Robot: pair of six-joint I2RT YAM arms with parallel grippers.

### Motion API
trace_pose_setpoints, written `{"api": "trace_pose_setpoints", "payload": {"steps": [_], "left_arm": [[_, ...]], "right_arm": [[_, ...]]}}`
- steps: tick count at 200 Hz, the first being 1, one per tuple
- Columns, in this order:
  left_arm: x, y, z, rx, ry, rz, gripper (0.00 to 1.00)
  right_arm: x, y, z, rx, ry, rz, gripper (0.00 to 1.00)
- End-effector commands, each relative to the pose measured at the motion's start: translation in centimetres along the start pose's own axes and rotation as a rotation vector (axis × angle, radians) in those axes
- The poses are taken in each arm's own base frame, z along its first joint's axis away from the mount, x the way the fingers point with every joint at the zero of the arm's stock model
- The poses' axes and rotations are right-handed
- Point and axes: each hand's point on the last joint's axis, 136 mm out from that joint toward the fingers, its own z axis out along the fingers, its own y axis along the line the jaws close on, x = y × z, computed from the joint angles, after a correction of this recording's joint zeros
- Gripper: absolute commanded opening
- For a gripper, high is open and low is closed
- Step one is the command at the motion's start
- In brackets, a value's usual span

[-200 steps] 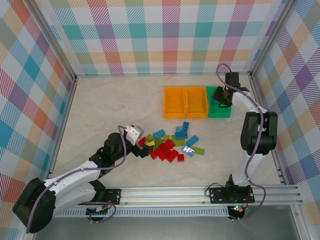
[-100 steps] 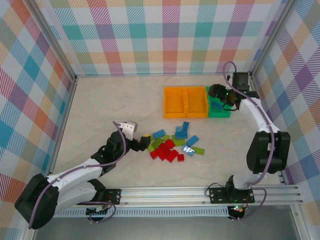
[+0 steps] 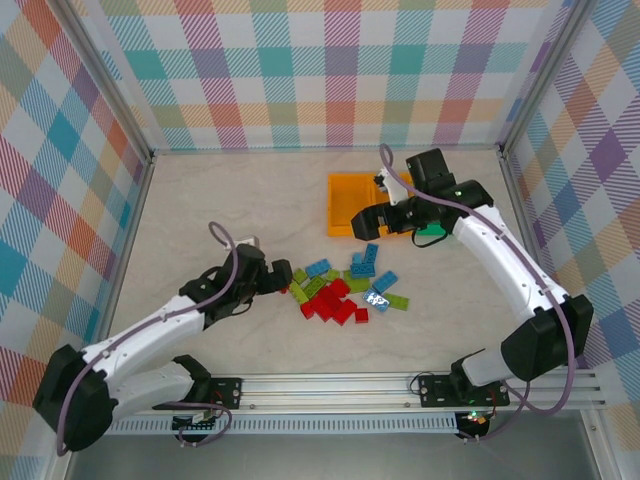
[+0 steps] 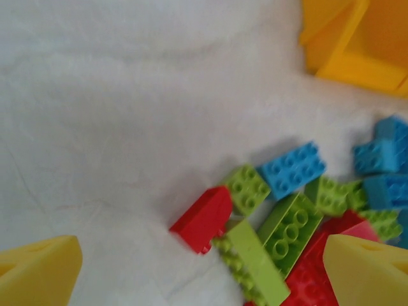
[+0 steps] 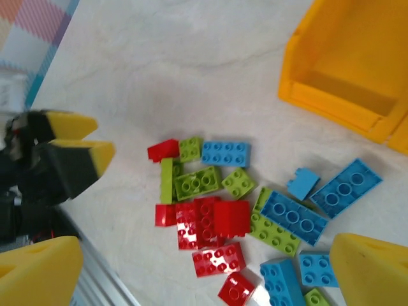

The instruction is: Sort the legos into containers by color

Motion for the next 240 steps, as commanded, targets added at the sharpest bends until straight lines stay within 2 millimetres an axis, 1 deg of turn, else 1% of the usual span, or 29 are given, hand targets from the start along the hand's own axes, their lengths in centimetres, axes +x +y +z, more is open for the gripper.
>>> {"api": "trace_pose_setpoints", "payload": {"steps": [1, 18, 29, 37, 48, 68, 80, 94, 117, 149, 167, 178, 206, 220, 240], "left_arm": [[3.0, 1.4, 0.2, -0.095, 0.206, 0.079, 0.90], [3.0, 0.6, 1.4, -0.080, 0.256, 0.096, 0.82], [3.0, 0.1, 2.3, -0.065, 0.288, 0.104, 0.79], [2.9, 0.1, 3.0, -0.077, 0.307, 0.113, 0.78], [2.6, 0.3, 3.8, -0.102, 0.321, 0.126, 0.76], [2.2, 0.4, 5.1, -0.118, 0.327, 0.136, 0.76], [2.1, 1.0, 5.8, -0.150, 0.335, 0.142, 0.76], [2.0, 1.6, 6.5, -0.174, 0.337, 0.148, 0.73], [2.5, 1.4, 7.4, -0.145, 0.364, 0.137, 0.66], [2.9, 1.0, 8.2, -0.106, 0.375, 0.119, 0.66], [3.1, 0.8, 8.5, -0.086, 0.379, 0.114, 0.68], [3.2, 0.4, 8.7, -0.063, 0.379, 0.114, 0.70], [3.2, -0.7, 9.1, -0.004, 0.379, 0.111, 0.70], [3.1, -0.6, 9.4, -0.009, 0.374, 0.112, 0.68], [3.6, 0.0, 10.2, -0.048, 0.398, 0.123, 0.67]], "right_arm": [[2.2, 1.0, 0.4, -0.027, 0.114, -0.045, 1.00], [2.8, 2.0, 1.0, -0.044, 0.140, -0.059, 1.00], [3.2, 2.8, 1.3, -0.057, 0.155, -0.073, 1.00], [3.5, 3.5, 1.3, -0.079, 0.161, -0.089, 1.00], [3.7, 4.0, 1.2, -0.094, 0.164, -0.101, 1.00], [3.9, 3.7, 0.8, -0.069, 0.155, -0.114, 1.00], [3.9, 3.5, 0.6, -0.053, 0.153, -0.118, 1.00], [4.0, 3.5, 0.4, -0.052, 0.150, -0.119, 1.00], [3.9, 3.6, 0.5, -0.056, 0.144, -0.117, 1.00], [3.8, 3.5, 0.8, -0.054, 0.144, -0.111, 1.00], [3.7, 3.4, 1.0, -0.056, 0.144, -0.107, 1.00], [3.7, 3.4, 1.1, -0.058, 0.145, -0.106, 1.00], [3.6, 3.4, 1.2, -0.055, 0.147, -0.107, 1.00], [3.6, 3.3, 1.2, -0.051, 0.149, -0.107, 1.00], [3.5, 3.3, 1.1, -0.048, 0.147, -0.110, 1.00]]}}
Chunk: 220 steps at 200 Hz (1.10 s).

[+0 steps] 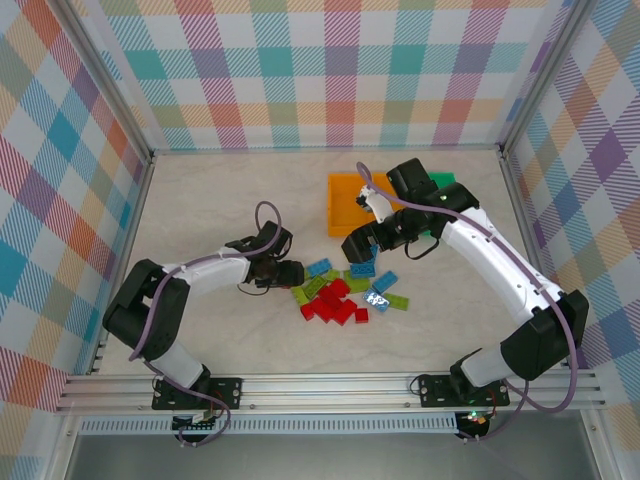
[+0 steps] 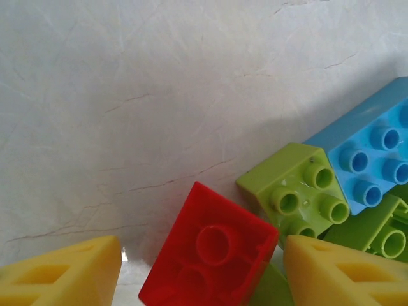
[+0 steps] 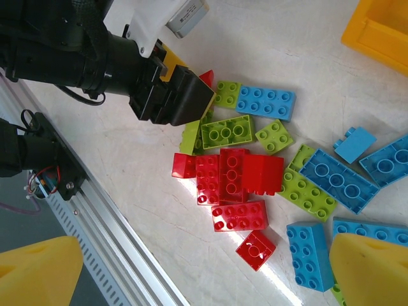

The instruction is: Sort the legos into containers by color

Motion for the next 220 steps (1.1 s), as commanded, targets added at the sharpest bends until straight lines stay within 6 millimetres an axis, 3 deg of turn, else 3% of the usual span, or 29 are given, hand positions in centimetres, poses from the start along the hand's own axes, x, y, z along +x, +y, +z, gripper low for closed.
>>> {"api": "trace_pose_setpoints", "payload": {"steps": [1, 62, 123, 154, 173, 194, 220], "left_arm": [[0.1, 0.4, 1.2, -0.015, 0.029, 0.010, 0.67], [0.2, 0.9, 2.2, -0.039, 0.036, 0.002, 0.39], [-0.2, 1.5, -0.9, -0.067, -0.028, 0.017, 0.34], [-0.2, 1.5, -1.3, -0.065, -0.031, 0.015, 0.14], [-1.1, 0.2, -2.5, -0.007, -0.061, 0.016, 0.12], [-3.1, -2.3, -5.4, 0.072, -0.127, 0.044, 0.11], [-7.0, -8.9, -9.7, 0.233, -0.285, 0.099, 0.08]], "right_arm": [[-0.2, 0.0, -0.1, 0.004, -0.008, -0.015, 1.00], [-0.2, -0.2, -0.3, 0.023, -0.017, -0.011, 1.00], [-1.1, 0.0, -0.6, 0.020, -0.052, -0.004, 1.00], [-1.5, -0.2, -0.8, 0.034, -0.069, 0.003, 1.00], [-1.6, -0.4, -1.0, 0.054, -0.083, 0.019, 1.00], [-2.0, -1.1, -1.4, 0.097, -0.138, 0.054, 1.00], [-2.8, -2.1, -2.7, 0.171, -0.279, 0.086, 1.00]]}}
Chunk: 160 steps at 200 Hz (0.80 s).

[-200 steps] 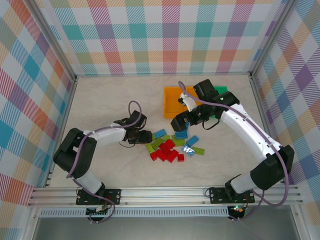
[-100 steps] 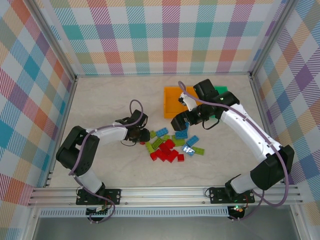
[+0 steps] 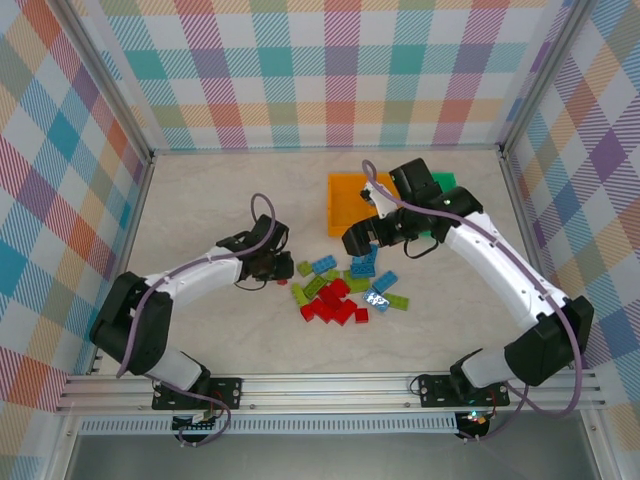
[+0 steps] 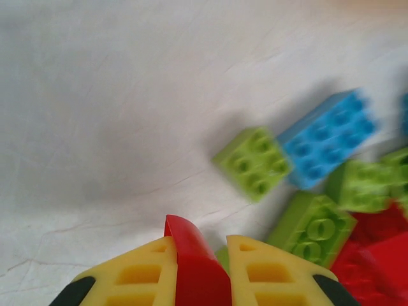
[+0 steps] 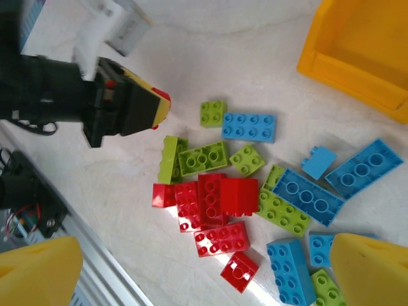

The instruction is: Sort the legos into containers by color

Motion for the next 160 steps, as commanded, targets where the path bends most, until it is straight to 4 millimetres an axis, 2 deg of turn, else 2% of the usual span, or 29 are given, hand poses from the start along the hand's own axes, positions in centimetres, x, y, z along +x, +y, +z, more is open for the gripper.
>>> {"api": "trace_pose_setpoints", "payload": {"steps": [1, 17, 34, 35, 47, 61, 79, 80, 85, 108, 126, 142, 160], "left_arm": [[-5.3, -6.9, -4.3, 0.185, -0.178, 0.050, 0.08], [-8.6, -11.2, -5.0, 0.260, -0.275, 0.084, 0.07], [-11.4, -13.7, -3.4, 0.248, -0.319, 0.125, 0.04], [-11.9, -14.1, -3.9, 0.255, -0.334, 0.124, 0.04], [-14.0, -14.8, -2.4, 0.225, -0.373, 0.138, 0.00], [-16.3, -15.1, -0.6, 0.173, -0.417, 0.151, 0.00], [-18.4, -15.5, 1.8, 0.127, -0.427, 0.161, 0.00], [-18.3, -15.4, 2.5, 0.121, -0.418, 0.162, 0.00], [-18.9, -15.6, 2.7, 0.116, -0.425, 0.162, 0.00], [-20.6, -16.2, 5.5, 0.101, -0.421, 0.165, 0.09], [-21.3, -16.9, 7.0, 0.104, -0.409, 0.175, 0.25], [-21.9, -17.6, 6.9, 0.123, -0.413, 0.170, 0.36], [-22.5, -18.3, 5.4, 0.158, -0.435, 0.153, 0.44]], "right_arm": [[-1.7, -0.9, -1.7, 0.075, -0.168, 0.042, 1.00], [-2.1, -2.3, -2.9, 0.160, -0.280, 0.069, 1.00], [-1.9, -3.3, -4.2, 0.215, -0.371, 0.110, 1.00], [-1.9, -3.3, -4.3, 0.217, -0.377, 0.112, 1.00], [-1.3, -3.1, -5.1, 0.206, -0.419, 0.131, 1.00], [-0.3, -2.8, -5.6, 0.189, -0.442, 0.142, 1.00], [1.2, -3.1, -5.9, 0.200, -0.434, 0.153, 1.00], [1.3, -3.1, -5.9, 0.201, -0.433, 0.153, 1.00], [1.7, -3.1, -5.9, 0.204, -0.428, 0.154, 1.00], [2.9, -3.3, -6.1, 0.212, -0.420, 0.154, 1.00], [3.5, -3.2, -6.4, 0.212, -0.423, 0.152, 1.00], [3.8, -3.3, -6.5, 0.216, -0.422, 0.150, 1.00], [4.1, -3.4, -6.5, 0.226, -0.418, 0.147, 1.00]]}}
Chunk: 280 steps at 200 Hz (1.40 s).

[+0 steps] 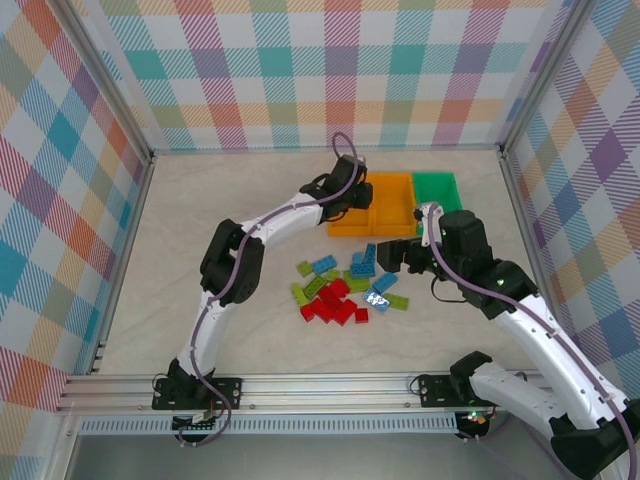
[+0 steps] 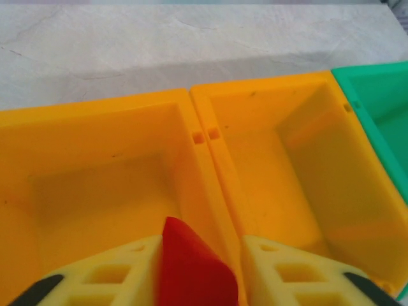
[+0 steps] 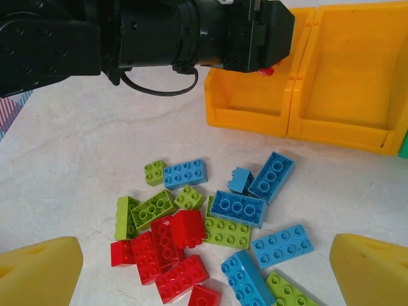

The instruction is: Sort the legos into containers by color

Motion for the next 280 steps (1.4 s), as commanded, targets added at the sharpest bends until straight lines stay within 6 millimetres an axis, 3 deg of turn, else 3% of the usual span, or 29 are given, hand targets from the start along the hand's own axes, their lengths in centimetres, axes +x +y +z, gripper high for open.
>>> {"api": "trace_pose_setpoints", "payload": {"steps": [1, 24, 39, 62, 79, 114, 143, 164, 187, 214, 241, 280], "left_arm": [[-3.9, -1.2, -2.6, 0.038, -0.073, -0.012, 0.44], [-5.4, -1.9, -5.4, 0.076, -0.110, -0.026, 0.47], [-7.0, -2.7, -9.2, 0.120, -0.157, -0.027, 0.47], [-7.3, -2.9, -15.6, 0.161, -0.215, 0.014, 0.48], [-6.2, -2.2, -20.7, 0.176, -0.246, 0.058, 0.48], [-1.0, 0.8, -30.2, 0.148, -0.243, 0.176, 0.51], [2.9, 4.5, -37.9, 0.096, -0.211, 0.264, 0.55], [5.9, 6.9, -41.8, 0.074, -0.183, 0.326, 0.59], [8.4, 8.8, -44.1, 0.056, -0.158, 0.334, 0.66], [10.4, 9.6, -44.7, 0.063, -0.120, 0.276, 0.72], [13.0, 9.2, -43.9, 0.114, -0.011, 0.200, 0.81], [14.3, 9.2, -43.0, 0.119, 0.052, 0.077, 0.89]], "right_arm": [[0.3, -0.5, -0.3, 0.021, -0.004, 0.006, 1.00], [0.3, -0.6, -0.1, 0.027, -0.002, 0.005, 1.00], [0.4, -0.6, 0.3, 0.026, 0.005, 0.013, 1.00], [0.9, -0.6, 1.5, 0.023, 0.044, 0.039, 1.00], [1.5, -0.8, 2.8, 0.026, 0.086, 0.067, 1.00], [3.4, -0.7, 6.1, 0.011, 0.193, 0.120, 1.00], [5.1, 2.8, 9.4, -0.081, 0.304, 0.031, 0.94], [6.9, 5.9, 12.4, -0.093, 0.391, -0.045, 0.91], [9.1, 9.8, 15.4, -0.151, 0.471, -0.079, 0.84], [12.0, 13.5, 17.9, -0.185, 0.523, -0.154, 0.76], [14.0, 14.4, 20.3, -0.143, 0.548, -0.222, 0.68], [15.0, 14.2, 23.4, -0.056, 0.568, -0.308, 0.58]]}}
